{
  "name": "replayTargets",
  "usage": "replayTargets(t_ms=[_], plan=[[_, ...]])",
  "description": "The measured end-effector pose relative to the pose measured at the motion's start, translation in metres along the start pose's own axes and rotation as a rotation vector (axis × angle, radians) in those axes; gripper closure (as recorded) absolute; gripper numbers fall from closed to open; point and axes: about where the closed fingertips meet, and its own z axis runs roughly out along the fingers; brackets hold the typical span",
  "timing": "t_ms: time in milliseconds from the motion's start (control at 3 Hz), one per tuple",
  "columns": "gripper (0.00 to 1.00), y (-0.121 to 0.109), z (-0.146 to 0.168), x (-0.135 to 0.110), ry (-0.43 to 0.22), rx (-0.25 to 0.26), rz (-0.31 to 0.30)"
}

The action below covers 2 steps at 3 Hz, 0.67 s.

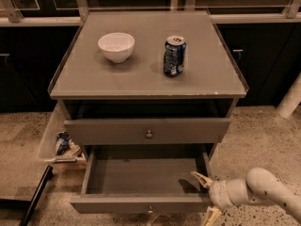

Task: Open middle drawer

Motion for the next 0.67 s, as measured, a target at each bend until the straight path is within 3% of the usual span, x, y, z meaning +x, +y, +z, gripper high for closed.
replayTargets(t_ms=[667], plan=[[0.00, -0.015, -0.071, -0.055, 0.030, 0.122, -0.165]])
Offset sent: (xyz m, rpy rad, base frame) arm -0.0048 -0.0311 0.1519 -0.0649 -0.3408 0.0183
